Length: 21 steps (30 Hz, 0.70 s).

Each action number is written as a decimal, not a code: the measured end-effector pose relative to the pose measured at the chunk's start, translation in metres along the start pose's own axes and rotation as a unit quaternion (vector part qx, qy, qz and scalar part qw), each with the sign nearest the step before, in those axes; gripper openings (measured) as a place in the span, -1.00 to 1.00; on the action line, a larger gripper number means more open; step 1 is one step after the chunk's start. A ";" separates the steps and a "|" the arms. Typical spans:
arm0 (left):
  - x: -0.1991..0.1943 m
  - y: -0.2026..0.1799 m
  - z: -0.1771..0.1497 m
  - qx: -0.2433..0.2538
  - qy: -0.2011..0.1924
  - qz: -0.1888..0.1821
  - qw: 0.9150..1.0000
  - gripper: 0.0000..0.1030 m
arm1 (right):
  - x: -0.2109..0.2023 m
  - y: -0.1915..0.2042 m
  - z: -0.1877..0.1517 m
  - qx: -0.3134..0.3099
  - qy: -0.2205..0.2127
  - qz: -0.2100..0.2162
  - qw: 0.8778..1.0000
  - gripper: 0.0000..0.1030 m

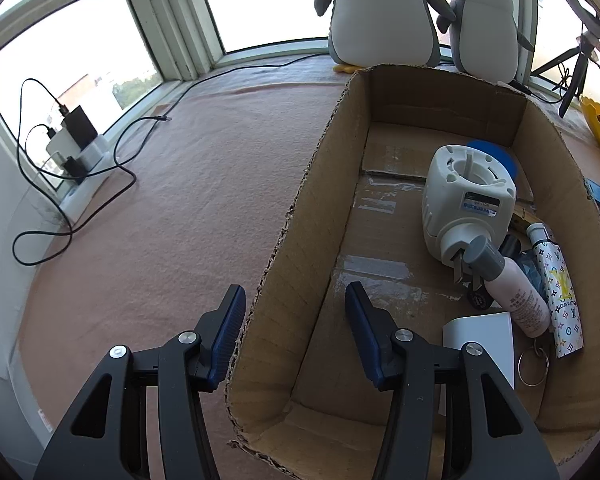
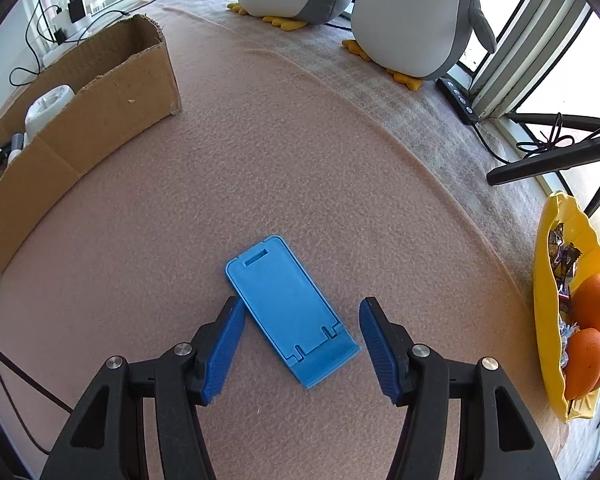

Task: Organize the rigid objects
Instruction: 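Move the right tool to the blue phone stand, then close the right gripper on the blue phone stand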

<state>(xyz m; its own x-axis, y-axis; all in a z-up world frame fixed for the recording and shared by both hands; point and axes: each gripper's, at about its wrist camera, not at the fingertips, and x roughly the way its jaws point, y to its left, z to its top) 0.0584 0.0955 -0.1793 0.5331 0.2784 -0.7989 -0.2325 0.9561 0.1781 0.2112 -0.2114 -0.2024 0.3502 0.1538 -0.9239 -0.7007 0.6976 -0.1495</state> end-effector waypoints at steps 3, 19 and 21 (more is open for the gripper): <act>0.000 0.000 0.000 0.000 0.000 0.000 1.000 0.01 | 0.003 -0.010 0.002 0.034 0.005 0.027 0.999 0.08; 0.001 0.002 0.000 -0.009 -0.003 -0.011 1.000 0.01 | -0.001 -0.004 0.001 0.192 0.039 0.027 0.980 -0.17; 0.001 0.003 -0.001 -0.011 -0.004 -0.014 1.000 0.01 | -0.001 0.004 0.001 0.195 0.041 0.042 0.979 -0.22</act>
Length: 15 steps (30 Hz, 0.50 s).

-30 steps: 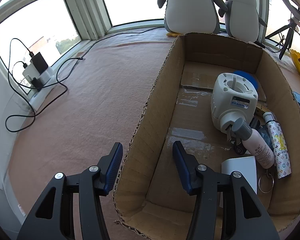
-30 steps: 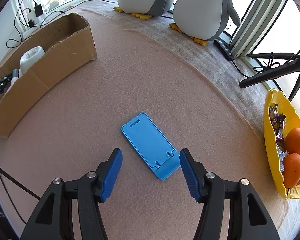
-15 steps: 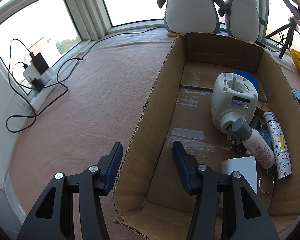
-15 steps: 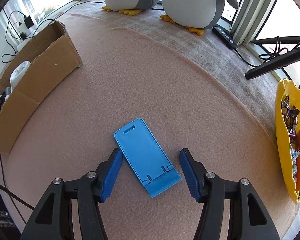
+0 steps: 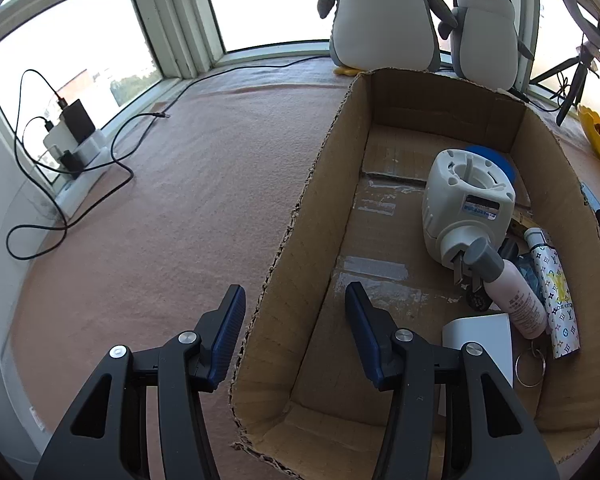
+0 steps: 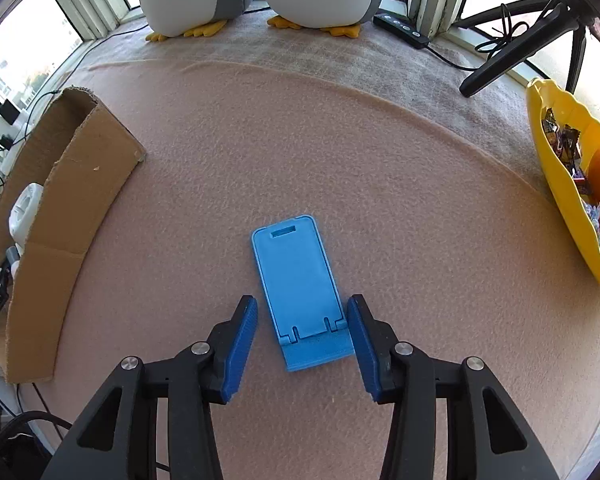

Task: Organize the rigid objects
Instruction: 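Close the right gripper on the blue phone stand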

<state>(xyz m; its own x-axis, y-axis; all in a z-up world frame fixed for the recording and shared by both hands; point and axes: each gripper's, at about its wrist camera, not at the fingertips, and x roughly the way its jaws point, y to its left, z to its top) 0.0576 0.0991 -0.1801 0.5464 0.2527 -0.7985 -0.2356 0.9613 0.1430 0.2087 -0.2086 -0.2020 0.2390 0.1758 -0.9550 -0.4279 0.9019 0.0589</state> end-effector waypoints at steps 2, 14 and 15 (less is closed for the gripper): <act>0.000 0.001 0.000 -0.001 0.000 -0.003 1.000 0.01 | 0.001 0.009 0.000 -0.008 -0.001 -0.013 1.000 -0.24; 0.001 0.005 0.000 -0.006 0.000 -0.018 1.000 0.01 | 0.008 0.019 0.013 0.009 -0.018 -0.048 0.999 -0.36; 0.001 0.005 0.000 -0.007 0.000 -0.018 1.000 0.01 | 0.008 0.019 0.012 0.012 -0.020 -0.048 0.999 -0.36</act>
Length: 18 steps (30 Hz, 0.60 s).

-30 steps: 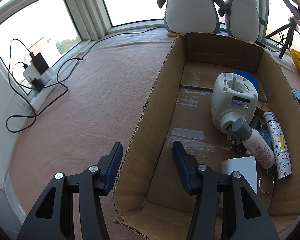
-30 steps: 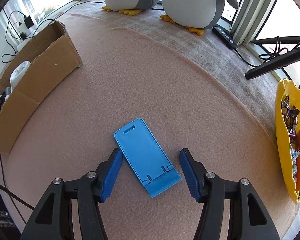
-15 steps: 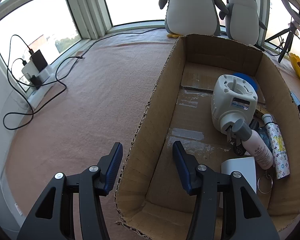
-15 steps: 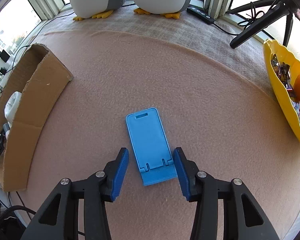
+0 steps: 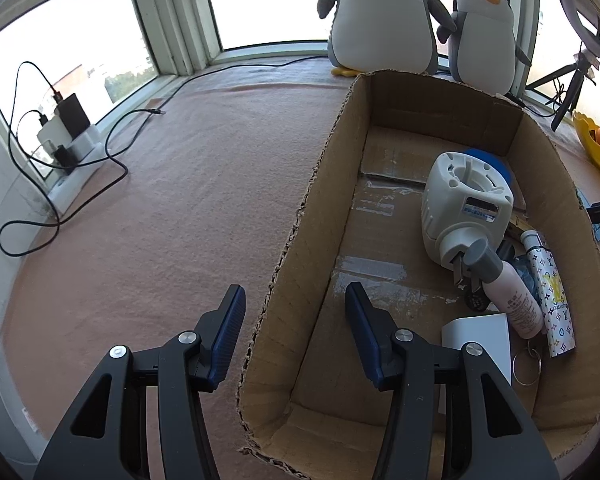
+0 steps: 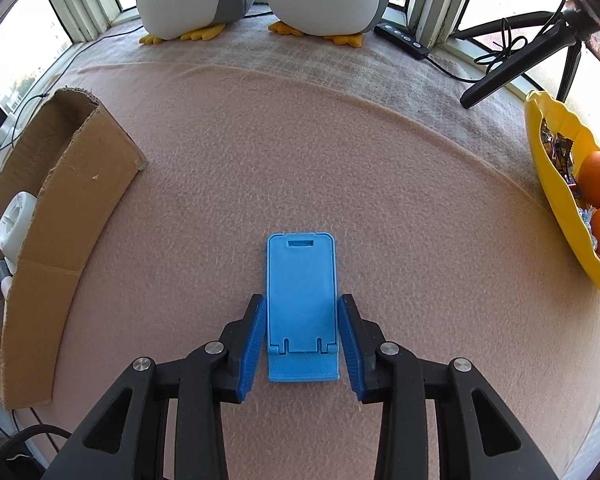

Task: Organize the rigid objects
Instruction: 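Close the right gripper on the blue phone stand, then carry the phone stand with the right gripper into the box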

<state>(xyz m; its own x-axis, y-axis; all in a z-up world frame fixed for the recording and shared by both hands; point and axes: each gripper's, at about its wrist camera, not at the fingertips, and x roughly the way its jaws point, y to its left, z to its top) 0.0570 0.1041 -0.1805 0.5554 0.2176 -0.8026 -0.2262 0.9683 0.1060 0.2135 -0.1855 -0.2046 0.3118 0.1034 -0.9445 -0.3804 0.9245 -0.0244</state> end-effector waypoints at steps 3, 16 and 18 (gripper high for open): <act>0.000 0.001 0.000 -0.001 0.000 -0.001 1.000 0.01 | -0.003 -0.002 -0.005 0.011 -0.005 0.002 1.000 -0.37; 0.000 0.001 -0.001 -0.003 0.000 -0.001 1.000 0.01 | -0.016 0.010 -0.025 0.041 -0.037 0.027 0.998 -0.37; 0.000 0.001 0.000 -0.003 0.000 -0.001 1.000 0.01 | -0.019 0.014 -0.026 0.039 -0.041 0.025 0.998 -0.37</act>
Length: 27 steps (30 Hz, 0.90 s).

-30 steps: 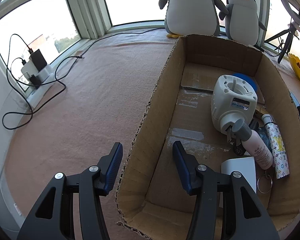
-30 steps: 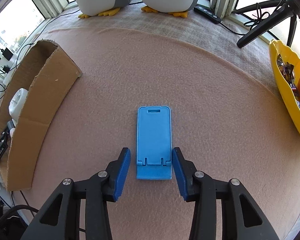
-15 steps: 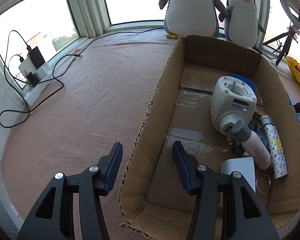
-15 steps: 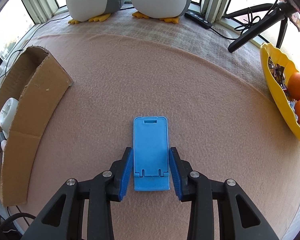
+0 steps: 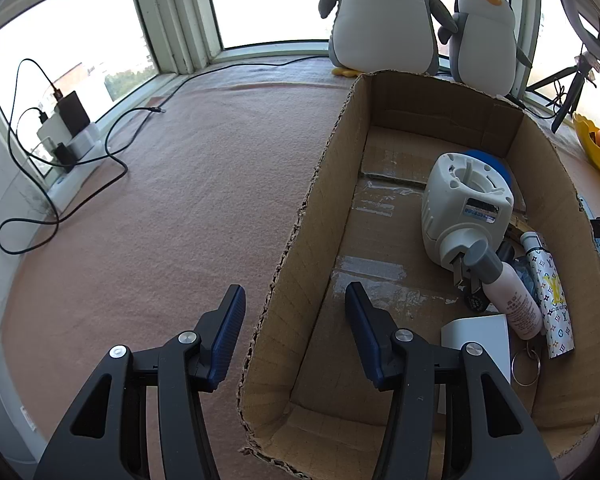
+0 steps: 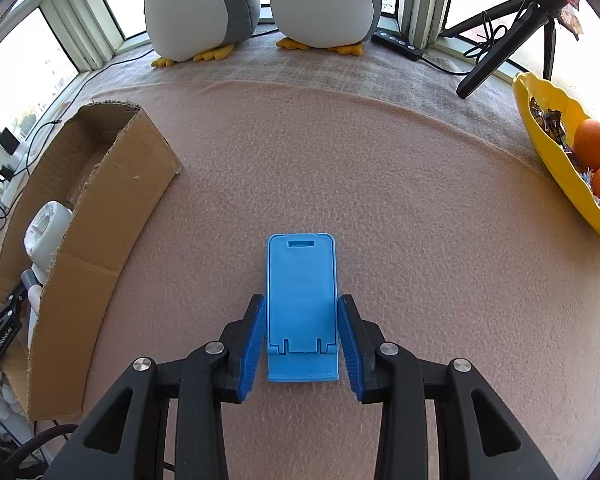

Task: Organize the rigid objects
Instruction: 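Carry the phone stand with the right gripper into the box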

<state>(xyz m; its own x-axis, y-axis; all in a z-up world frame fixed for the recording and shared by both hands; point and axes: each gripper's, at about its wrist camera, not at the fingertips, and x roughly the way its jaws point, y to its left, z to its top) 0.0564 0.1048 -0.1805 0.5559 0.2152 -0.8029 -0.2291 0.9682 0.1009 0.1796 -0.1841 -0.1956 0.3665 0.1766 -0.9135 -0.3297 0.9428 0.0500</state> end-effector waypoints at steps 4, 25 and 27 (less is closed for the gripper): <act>0.000 0.000 0.000 0.000 0.000 0.000 1.000 0.01 | -0.005 0.004 -0.002 -0.001 -0.006 0.003 1.000 -0.37; 0.000 -0.001 0.000 -0.001 0.001 -0.001 1.000 0.01 | -0.065 0.096 0.011 -0.056 -0.064 0.070 0.994 -0.37; 0.000 -0.001 0.000 -0.002 0.002 -0.001 1.000 0.01 | -0.064 0.109 0.011 -0.065 -0.064 0.077 0.993 -0.37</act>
<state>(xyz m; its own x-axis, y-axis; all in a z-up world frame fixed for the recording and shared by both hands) 0.0567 0.1036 -0.1812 0.5525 0.2126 -0.8059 -0.2312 0.9681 0.0969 0.1295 -0.0897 -0.1270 0.4078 0.3591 -0.8395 -0.4970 0.8586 0.1259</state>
